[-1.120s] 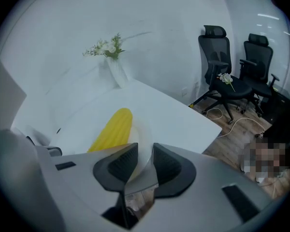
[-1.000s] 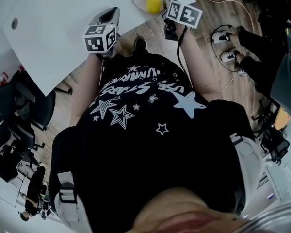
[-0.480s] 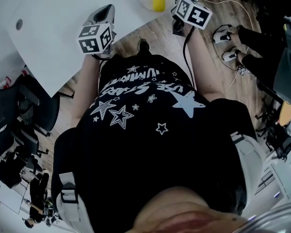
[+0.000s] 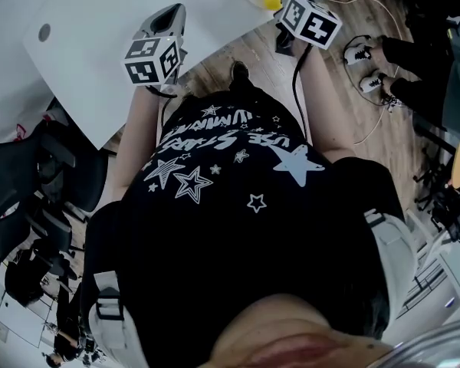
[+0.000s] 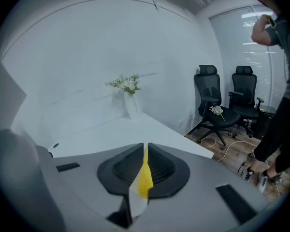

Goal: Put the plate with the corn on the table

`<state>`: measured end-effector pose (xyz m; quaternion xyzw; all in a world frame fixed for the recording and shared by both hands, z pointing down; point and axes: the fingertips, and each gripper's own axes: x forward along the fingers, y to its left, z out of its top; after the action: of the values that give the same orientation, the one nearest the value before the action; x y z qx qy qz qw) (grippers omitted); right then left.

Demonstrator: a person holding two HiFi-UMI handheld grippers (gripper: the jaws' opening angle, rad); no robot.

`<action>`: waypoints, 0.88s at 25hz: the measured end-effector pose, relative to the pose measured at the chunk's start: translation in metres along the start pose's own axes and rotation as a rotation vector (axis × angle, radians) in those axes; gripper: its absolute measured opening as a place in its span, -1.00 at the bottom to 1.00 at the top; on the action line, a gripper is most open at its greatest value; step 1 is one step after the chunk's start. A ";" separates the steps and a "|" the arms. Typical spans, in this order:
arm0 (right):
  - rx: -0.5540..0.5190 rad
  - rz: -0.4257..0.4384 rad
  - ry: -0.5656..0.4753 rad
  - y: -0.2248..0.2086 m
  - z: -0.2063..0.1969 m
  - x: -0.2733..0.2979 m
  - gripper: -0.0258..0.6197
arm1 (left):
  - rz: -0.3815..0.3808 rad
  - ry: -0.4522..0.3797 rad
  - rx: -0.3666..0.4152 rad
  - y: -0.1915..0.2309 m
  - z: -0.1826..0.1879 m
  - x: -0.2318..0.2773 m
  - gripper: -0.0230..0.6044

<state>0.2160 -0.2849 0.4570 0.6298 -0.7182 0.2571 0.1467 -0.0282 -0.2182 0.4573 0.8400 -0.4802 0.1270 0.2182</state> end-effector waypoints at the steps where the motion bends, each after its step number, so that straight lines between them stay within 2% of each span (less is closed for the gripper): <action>1: 0.000 -0.001 -0.002 0.006 -0.002 -0.003 -0.83 | -0.004 -0.001 0.000 0.003 -0.002 -0.006 -0.91; 7: 0.033 0.037 -0.002 0.052 -0.023 -0.027 -0.88 | -0.017 0.000 -0.008 0.021 -0.015 -0.045 -0.91; 22: 0.005 -0.005 -0.001 0.140 -0.090 -0.096 -0.90 | -0.102 0.003 0.018 0.046 -0.048 -0.135 -0.91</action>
<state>0.0845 -0.1456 0.4540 0.6322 -0.7159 0.2582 0.1456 -0.1366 -0.1132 0.4534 0.8651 -0.4354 0.1212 0.2175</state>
